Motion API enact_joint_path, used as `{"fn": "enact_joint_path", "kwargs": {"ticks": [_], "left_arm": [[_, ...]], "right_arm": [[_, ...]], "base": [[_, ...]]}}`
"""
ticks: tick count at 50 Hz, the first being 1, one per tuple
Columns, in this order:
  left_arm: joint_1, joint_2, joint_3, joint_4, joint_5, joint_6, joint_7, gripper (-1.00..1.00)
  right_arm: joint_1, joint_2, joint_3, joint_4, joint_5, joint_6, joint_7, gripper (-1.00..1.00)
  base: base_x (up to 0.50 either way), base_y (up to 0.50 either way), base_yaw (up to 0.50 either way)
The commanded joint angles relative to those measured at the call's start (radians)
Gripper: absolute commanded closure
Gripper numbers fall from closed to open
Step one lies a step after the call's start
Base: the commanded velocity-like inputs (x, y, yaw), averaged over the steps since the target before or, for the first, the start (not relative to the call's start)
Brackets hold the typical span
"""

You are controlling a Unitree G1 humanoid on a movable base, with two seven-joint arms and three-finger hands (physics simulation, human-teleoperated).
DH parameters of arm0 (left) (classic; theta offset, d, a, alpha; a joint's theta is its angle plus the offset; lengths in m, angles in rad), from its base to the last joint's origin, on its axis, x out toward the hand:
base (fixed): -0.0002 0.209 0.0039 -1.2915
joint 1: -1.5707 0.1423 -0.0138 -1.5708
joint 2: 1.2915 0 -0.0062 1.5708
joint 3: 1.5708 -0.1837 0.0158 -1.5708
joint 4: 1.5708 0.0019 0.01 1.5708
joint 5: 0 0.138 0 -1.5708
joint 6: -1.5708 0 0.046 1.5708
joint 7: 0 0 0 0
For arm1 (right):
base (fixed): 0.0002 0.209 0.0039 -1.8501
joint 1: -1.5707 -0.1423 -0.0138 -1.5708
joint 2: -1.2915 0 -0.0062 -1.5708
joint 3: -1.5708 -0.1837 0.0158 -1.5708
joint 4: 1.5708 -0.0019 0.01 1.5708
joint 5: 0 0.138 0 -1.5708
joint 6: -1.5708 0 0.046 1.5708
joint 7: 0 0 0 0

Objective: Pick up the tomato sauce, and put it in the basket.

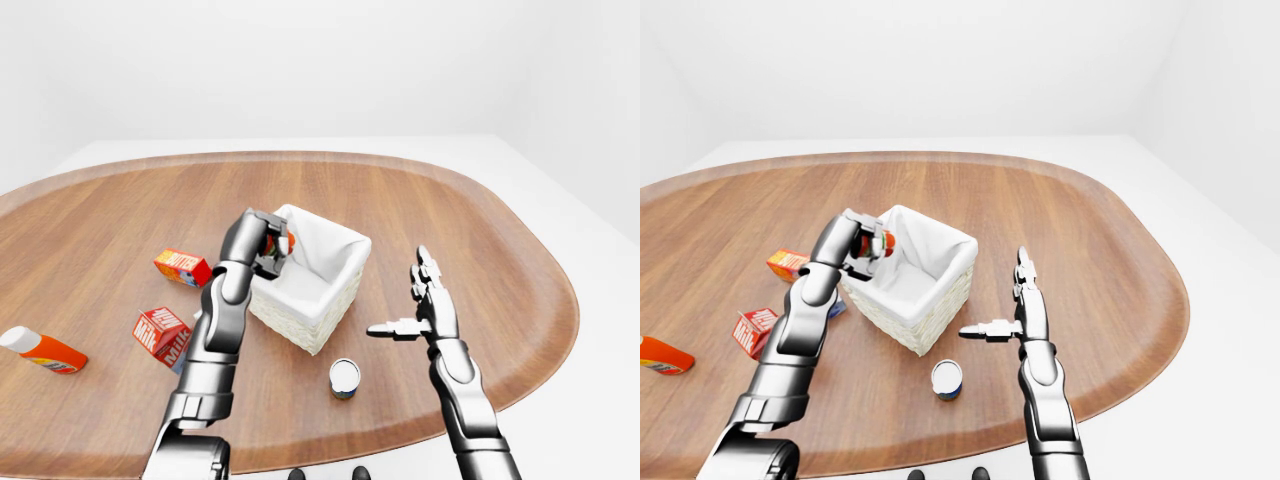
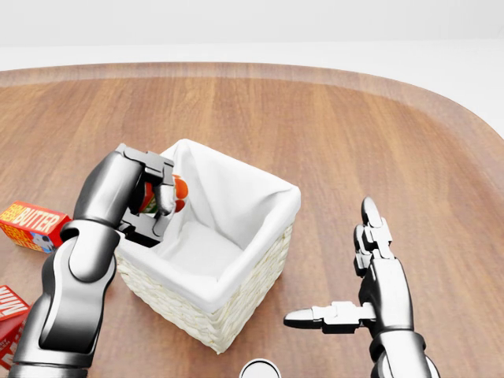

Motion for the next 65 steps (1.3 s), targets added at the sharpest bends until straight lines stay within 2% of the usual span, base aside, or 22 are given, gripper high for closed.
{"fn": "enact_joint_path", "kwargs": {"ticks": [1, 2, 6, 10, 15, 16, 17, 20, 23, 26, 28, 31, 38, 48, 65], "left_arm": [[-0.097, 0.01, -0.005, 0.178, -0.007, -0.012, 0.053, 1.0], [-0.101, 0.008, -0.005, 0.173, -0.008, -0.004, 0.047, 1.0], [-0.12, 0.003, -0.011, 0.193, -0.015, -0.009, 0.039, 1.0], [-0.16, 0.004, -0.011, 0.253, -0.031, -0.03, 0.034, 1.0], [-0.187, -0.003, -0.017, 0.294, -0.038, -0.044, 0.034, 1.0], [-0.191, -0.003, -0.019, 0.305, -0.036, -0.05, 0.037, 1.0], [-0.209, -0.002, -0.021, 0.351, -0.033, -0.066, 0.051, 1.0], [-0.224, -0.006, -0.019, 0.376, -0.044, -0.07, 0.046, 1.0], [-0.241, -0.009, -0.024, 0.42, -0.046, -0.088, 0.055, 1.0], [-0.262, -0.01, -0.025, 0.475, -0.051, -0.111, 0.071, 1.0], [-0.286, -0.011, -0.028, 0.55, -0.049, -0.14, 0.094, 1.0], [-0.317, -0.011, -0.026, 0.624, -0.062, -0.161, 0.107, 1.0], [-0.374, -0.007, -0.028, 0.752, -0.071, -0.161, 0.136, 1.0], [-0.441, -0.003, -0.032, 0.943, -0.058, -0.161, 0.196, 1.0], [-0.447, -0.013, -0.038, 0.991, -0.034, -0.161, 0.215, 1.0]], "right_arm": [[-0.001, 0.0, 0.0, 0.004, 0.0, -0.003, 0.0, -1.0], [0.001, 0.0, 0.0, 0.002, 0.0, -0.002, 0.0, -1.0], [-0.001, 0.0, -0.001, 0.003, 0.001, -0.001, 0.0, -1.0], [0.001, -0.001, -0.001, -0.008, 0.003, 0.006, 0.001, -1.0], [-0.002, -0.001, -0.002, -0.003, 0.003, 0.006, 0.001, -1.0], [0.0, -0.001, -0.002, -0.008, 0.003, 0.008, 0.001, -1.0], [0.0, -0.001, -0.002, -0.007, 0.004, 0.008, 0.001, -1.0], [0.0, -0.001, -0.003, -0.01, 0.005, 0.011, 0.001, -1.0], [-0.001, -0.001, -0.003, -0.001, 0.004, 0.003, 0.001, -1.0], [0.001, -0.001, -0.002, -0.008, 0.004, 0.007, 0.001, -1.0], [-0.001, -0.001, -0.002, -0.004, 0.005, 0.006, 0.001, -1.0], [0.001, 0.0, -0.002, -0.007, 0.005, 0.007, 0.001, -1.0], [-0.004, 0.0, -0.002, 0.004, 0.005, 0.002, 0.0, -1.0], [0.003, 0.0, 0.0, -0.012, 0.005, 0.012, 0.0, -1.0], [-0.004, 0.0, -0.002, 0.0, 0.005, 0.008, -0.001, -1.0]], "base": [[0.0, 0.0, 0.0], [0.0, 0.0, 0.0], [0.0, 0.0, 0.0], [0.0, 0.0, 0.0], [0.0, 0.0, 0.0], [0.0, 0.0, 0.0], [0.0, 0.0, 0.0], [0.0, 0.0, 0.0], [0.0, 0.0, 0.0], [0.0, 0.0, 0.0], [0.0, 0.0, 0.0], [0.0, 0.0, 0.0], [0.0, 0.0, 0.0], [0.0, 0.0, 0.0], [0.0, 0.0, 0.0]]}}
